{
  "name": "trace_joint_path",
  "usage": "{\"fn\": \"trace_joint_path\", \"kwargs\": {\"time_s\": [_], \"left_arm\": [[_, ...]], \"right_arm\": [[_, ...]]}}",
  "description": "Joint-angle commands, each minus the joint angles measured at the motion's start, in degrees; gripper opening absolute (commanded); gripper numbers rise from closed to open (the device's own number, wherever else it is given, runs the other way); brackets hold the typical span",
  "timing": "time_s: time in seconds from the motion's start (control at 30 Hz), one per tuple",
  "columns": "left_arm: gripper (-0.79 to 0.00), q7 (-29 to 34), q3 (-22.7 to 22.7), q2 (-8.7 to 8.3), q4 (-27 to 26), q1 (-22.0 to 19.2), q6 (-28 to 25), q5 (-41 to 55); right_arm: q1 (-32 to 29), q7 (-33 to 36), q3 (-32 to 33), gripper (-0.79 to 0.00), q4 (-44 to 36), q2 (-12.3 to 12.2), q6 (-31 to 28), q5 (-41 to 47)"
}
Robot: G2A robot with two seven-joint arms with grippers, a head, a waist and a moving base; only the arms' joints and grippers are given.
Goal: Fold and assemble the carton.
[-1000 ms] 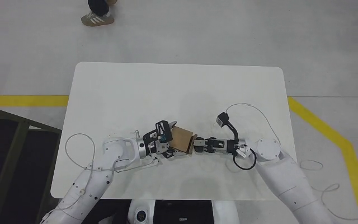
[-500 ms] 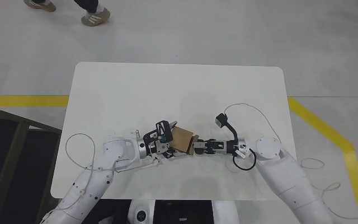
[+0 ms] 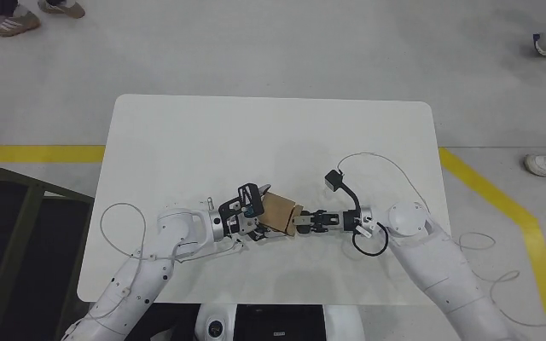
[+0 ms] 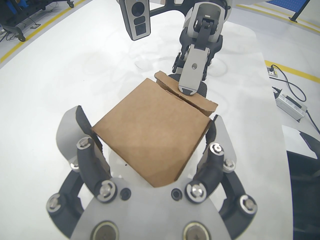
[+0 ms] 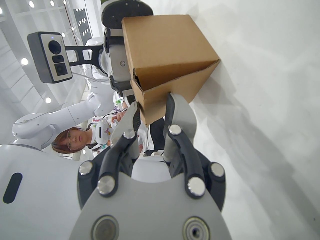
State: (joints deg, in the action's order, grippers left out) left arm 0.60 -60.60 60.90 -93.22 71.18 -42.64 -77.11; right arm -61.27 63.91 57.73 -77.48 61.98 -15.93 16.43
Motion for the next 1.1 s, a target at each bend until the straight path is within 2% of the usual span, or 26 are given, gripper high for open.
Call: {"fn": "trace_joint_path", "kwargs": {"time_s": [0.0, 0.57, 1.07], "left_arm": [[0.0, 0.0, 0.0, 0.0, 0.0, 0.1, 0.0, 0.1], [0.0, -0.2, 0.0, 0.01, -0.2, 0.2, -0.1, 0.1], [0.0, 0.0, -0.1, 0.0, -0.2, 0.4, -0.2, 0.1]], "right_arm": [[0.2, -0.1, -0.1, -0.619, 0.1, 0.0, 0.0, 0.0], [2.1, -0.4, -1.6, -0.625, 1.1, 0.6, 0.4, -0.8], [1.0, -0.6, -0.9, -0.616, 0.5, 0.4, 1.1, -0.2]]}}
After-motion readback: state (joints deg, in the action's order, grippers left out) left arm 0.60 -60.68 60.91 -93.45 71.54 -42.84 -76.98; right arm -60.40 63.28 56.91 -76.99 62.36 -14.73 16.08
